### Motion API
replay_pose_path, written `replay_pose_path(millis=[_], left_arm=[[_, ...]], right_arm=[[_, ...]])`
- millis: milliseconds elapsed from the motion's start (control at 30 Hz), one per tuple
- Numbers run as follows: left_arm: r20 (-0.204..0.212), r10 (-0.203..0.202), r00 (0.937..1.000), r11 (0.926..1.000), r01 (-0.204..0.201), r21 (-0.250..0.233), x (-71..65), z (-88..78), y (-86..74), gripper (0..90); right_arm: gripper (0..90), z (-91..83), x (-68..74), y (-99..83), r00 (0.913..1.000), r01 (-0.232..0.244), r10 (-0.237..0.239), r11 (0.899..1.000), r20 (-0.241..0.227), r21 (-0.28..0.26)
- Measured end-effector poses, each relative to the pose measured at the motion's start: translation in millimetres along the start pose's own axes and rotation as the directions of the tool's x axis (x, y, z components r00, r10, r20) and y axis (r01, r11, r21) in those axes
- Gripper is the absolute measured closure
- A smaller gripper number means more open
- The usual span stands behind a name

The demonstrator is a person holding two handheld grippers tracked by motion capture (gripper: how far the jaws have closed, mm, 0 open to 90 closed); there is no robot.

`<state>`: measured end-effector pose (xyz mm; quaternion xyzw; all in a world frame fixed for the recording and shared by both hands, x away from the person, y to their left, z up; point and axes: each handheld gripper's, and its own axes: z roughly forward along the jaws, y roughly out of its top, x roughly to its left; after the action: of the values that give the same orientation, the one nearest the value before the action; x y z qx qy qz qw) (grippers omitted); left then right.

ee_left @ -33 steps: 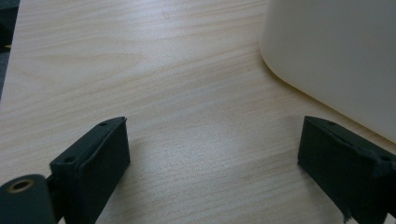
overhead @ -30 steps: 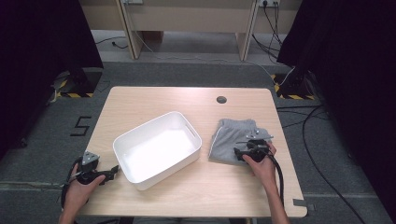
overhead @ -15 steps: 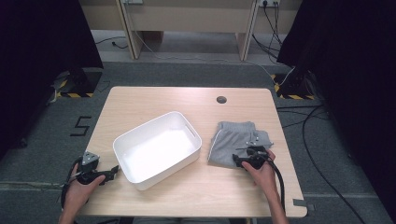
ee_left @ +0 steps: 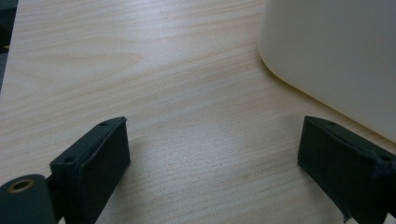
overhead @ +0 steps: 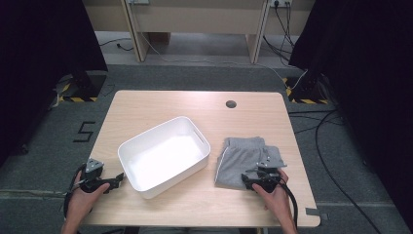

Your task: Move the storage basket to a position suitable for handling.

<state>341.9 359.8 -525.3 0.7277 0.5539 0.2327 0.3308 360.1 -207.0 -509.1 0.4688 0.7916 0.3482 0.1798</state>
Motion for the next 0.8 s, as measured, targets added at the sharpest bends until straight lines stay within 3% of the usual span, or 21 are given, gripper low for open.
replay_pose_path(millis=[400, 800], left_arm=[[-0.001, 0.0, 1.0, 1.0, 0.0, -0.001, -0.1, 0.0, -0.1, 8.1], [-0.001, 0.0, 1.0, 1.0, 0.0, -0.001, -0.1, 0.0, -0.1, 8.1]], right_arm=[[20.6, -17.2, 26.0, -21.3, 0.9999, 0.004, -0.004, 1.0, -0.015, -0.018], [20.1, -30.9, 42.4, -34.2, 0.9992, 0.013, -0.014, 1.0, -0.037, -0.008]])
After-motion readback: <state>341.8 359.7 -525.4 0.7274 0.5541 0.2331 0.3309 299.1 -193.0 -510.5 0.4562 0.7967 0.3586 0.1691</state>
